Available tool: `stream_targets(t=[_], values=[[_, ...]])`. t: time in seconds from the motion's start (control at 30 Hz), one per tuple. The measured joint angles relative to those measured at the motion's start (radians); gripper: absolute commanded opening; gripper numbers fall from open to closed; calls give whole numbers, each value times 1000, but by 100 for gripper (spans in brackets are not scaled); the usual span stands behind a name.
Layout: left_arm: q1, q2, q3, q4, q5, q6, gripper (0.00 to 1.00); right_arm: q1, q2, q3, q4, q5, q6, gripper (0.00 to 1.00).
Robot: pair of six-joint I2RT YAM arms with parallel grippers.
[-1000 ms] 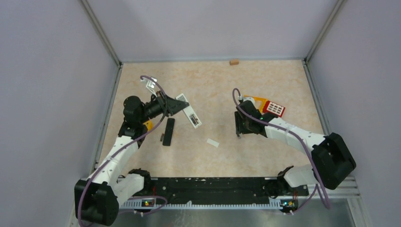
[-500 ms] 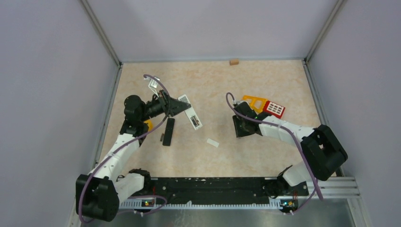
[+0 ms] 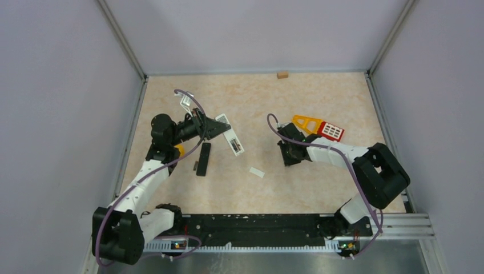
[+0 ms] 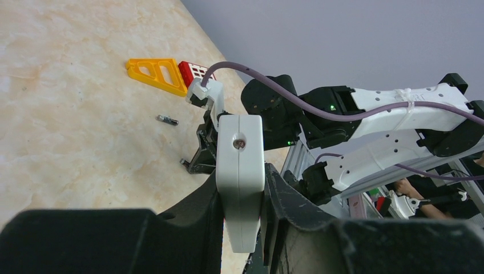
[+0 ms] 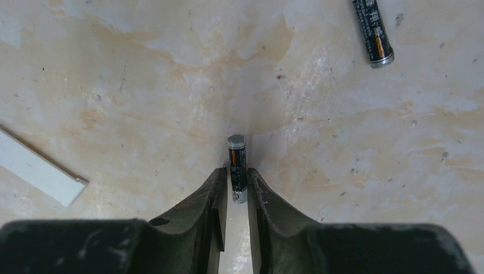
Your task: Load the batteries into the remote control
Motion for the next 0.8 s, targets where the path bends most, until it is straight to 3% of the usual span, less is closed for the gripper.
stream_targets(t=[0.03,0.07,0.27,0.4,0.63,0.8], values=[[0,0,0,-4,-1,3,0,0,6,3,2,1,-5,1],[0,0,0,-7,-1,7,0,0,14,8,-2,2,-8,0],[0,26,25,-29,-21,35,0,0,26,27,2,27,-34,0],[-1,66,47,-33,-55,34,0,6,-59,23,48,-30,-90,0],[-5,137,49,-32,-98,-17,0,82,-370,4,348,-165,-185,0],[-12,164,48,39,-84,-85,0,185,-411,9,478,-206,-274,0]])
